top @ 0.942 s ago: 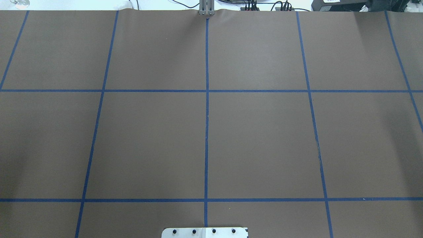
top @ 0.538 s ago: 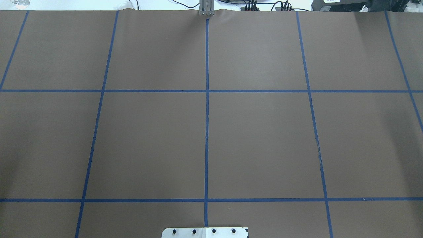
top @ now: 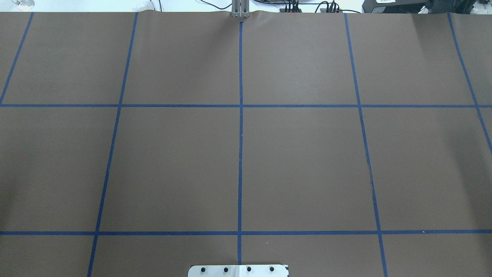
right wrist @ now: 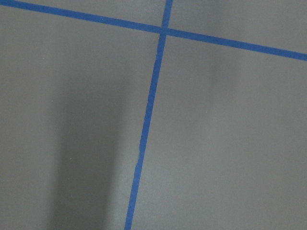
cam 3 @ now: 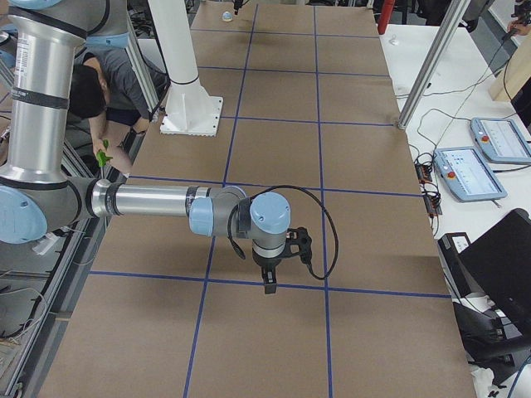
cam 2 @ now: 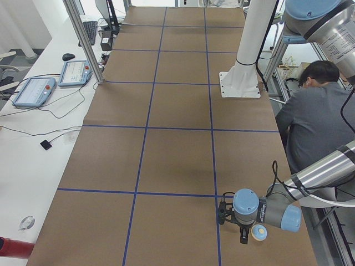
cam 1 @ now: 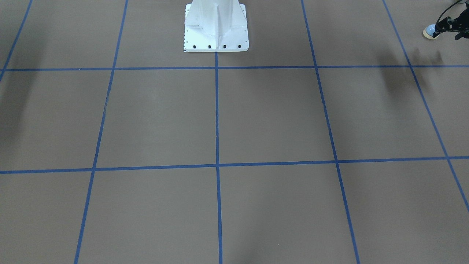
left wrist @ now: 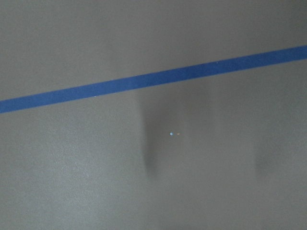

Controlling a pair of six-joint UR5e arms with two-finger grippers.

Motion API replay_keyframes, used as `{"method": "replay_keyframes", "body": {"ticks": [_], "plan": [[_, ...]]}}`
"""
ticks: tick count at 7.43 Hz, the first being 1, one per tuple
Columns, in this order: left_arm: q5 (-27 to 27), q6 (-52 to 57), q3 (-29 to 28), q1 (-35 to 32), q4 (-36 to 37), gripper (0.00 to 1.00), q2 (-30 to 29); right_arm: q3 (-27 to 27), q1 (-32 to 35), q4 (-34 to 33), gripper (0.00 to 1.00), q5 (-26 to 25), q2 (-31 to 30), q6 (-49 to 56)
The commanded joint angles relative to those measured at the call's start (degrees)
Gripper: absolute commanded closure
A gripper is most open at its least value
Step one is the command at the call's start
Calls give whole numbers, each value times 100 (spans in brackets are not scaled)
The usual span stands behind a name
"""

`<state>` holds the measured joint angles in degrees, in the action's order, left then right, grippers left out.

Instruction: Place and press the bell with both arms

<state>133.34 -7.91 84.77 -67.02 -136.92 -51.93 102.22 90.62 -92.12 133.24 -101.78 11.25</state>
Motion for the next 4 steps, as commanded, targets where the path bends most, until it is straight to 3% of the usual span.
{"method": "replay_keyframes", "body": {"ticks": [1, 4], "plan": [[112, 0, -75, 233, 7, 0, -1, 0, 0, 1, 0, 1, 0, 0], [254, 0, -267, 506, 16, 0, -10, 0, 0, 1, 0, 1, 0, 9]]}}
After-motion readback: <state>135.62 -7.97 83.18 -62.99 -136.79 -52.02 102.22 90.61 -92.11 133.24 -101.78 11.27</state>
